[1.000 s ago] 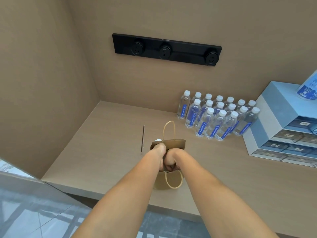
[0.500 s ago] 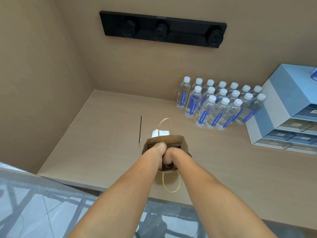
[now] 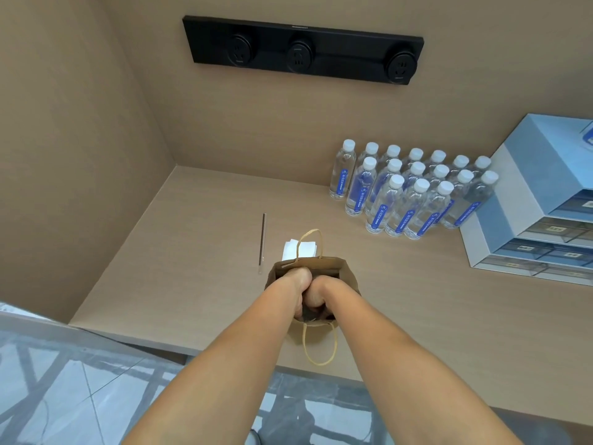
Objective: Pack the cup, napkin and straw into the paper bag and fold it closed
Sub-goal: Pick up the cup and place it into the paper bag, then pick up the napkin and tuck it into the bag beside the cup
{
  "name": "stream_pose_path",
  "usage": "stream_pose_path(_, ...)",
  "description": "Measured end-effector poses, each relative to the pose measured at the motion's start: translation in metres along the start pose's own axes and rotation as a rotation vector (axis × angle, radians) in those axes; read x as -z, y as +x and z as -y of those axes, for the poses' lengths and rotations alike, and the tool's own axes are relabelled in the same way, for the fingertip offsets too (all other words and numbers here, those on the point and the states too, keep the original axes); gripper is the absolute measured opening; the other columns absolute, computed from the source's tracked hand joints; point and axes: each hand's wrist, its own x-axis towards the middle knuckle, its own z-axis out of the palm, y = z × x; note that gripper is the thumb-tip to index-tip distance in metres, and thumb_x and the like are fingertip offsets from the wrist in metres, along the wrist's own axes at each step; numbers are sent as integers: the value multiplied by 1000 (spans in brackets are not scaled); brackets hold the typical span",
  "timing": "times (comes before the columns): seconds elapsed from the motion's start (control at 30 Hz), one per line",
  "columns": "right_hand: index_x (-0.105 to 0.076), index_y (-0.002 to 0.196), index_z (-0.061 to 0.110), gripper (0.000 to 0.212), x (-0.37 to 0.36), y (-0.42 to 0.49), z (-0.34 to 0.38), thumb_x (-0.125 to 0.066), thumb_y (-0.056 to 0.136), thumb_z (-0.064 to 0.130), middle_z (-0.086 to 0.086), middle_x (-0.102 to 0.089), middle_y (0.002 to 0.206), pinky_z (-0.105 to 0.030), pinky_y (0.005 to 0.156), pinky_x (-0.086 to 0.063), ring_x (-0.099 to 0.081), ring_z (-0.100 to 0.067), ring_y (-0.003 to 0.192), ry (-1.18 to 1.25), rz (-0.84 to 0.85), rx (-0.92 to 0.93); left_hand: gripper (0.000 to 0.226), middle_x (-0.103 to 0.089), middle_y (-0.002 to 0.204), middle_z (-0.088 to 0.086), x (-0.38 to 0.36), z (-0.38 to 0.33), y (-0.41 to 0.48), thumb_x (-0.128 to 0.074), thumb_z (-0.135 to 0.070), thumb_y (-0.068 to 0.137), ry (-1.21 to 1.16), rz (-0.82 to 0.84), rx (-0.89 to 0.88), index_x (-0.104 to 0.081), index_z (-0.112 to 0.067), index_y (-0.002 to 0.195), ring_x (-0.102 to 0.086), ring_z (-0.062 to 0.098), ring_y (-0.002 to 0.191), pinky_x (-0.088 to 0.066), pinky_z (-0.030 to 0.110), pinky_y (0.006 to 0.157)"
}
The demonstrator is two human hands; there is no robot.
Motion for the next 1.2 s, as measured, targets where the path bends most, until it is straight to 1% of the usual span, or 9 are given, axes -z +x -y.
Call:
stream_pose_path(0.1, -60, 87, 3, 20, 7, -12, 5, -49, 97, 16, -17, -59, 122, -40, 100, -44, -54, -27, 106, -150, -47, -40, 34, -65, 115, 17, 2, -8, -8, -42, -25, 96, 85, 0, -86, -59, -5, 117, -62, 38, 105, -54, 52, 87)
stream_pose_path(0.2, -58, 126, 9, 35, 20, -25, 6, -54, 96, 26, -13, -59, 132, -41, 99, -47, -58, -30, 120, -120, -76, -19, 37, -57, 131, 19, 5, -18, -25, -37, -21, 96, 193, -3, -154, -56, -5, 124, -53, 43, 119, -39, 66, 101)
stream_pose_path(0.33, -56, 119, 17, 30, 42, -49, 2, -55, 90, 21, -8, -64, 91, -33, 63, -54, -66, -28, 83, -110, -117, -28, 35, -63, 108, 23, 13, -33, -55, -33, -15, 97, 388, 42, -184, -59, 6, 108, -59, 40, 102, -43, 67, 100)
stream_pose_path(0.43, -54, 125, 7, 40, 55, -66, 3, -56, 88, 22, -13, -67, 110, -43, 80, -60, -71, -31, 92, -102, -128, -17, 38, -56, 126, 28, 21, -46, -79, -40, -12, 98, 518, -1, -221, -52, 9, 127, -51, 47, 124, -52, 60, 92)
stream_pose_path(0.5, -56, 126, 4, 44, 62, -81, 4, -58, 88, 24, -14, -67, 118, -45, 91, -58, -71, -32, 100, -104, -136, -4, 38, -63, 123, 24, 26, -50, -97, -39, -17, 100, 595, -36, -253, -57, 5, 125, -61, 45, 115, -56, 53, 86)
stream_pose_path(0.77, -58, 125, 5, 35, 85, -126, -11, -50, 94, 18, -7, -71, 111, -43, 86, -61, -74, -29, 92, -5, -288, 229, 32, -72, 92, 14, 44, -55, -134, -34, -14, 97, 620, -278, -512, -65, -5, 93, -72, 31, 78, -60, 37, 58)
stream_pose_path(0.9, -62, 114, 1, 29, 96, -132, -21, -43, 93, 8, -14, -74, 102, -44, 81, -62, -75, -33, 88, 4, -354, 257, 27, -69, 98, 17, 52, -53, -126, -37, -15, 94, 588, -417, -763, -62, -4, 96, -70, 34, 77, -58, 38, 68)
stream_pose_path(1.03, -66, 96, -1, 30, 106, -113, -29, -38, 86, 5, -17, -74, 91, -45, 71, -63, -74, -33, 72, -112, -610, 249, 24, -63, 112, 14, 59, -55, -108, -38, -16, 90, 848, -720, -997, -59, -16, 101, -60, 38, 97, -51, 39, 82)
stream_pose_path(1.2, -67, 95, 5, 28, 127, -62, -30, -41, 83, 7, -19, -65, 102, -43, 79, -60, -68, -37, 88, -174, -756, 268, 23, -62, 116, 12, 58, -76, -67, -41, -18, 90, 938, -681, -984, -60, -20, 101, -58, 36, 100, -48, 37, 83)
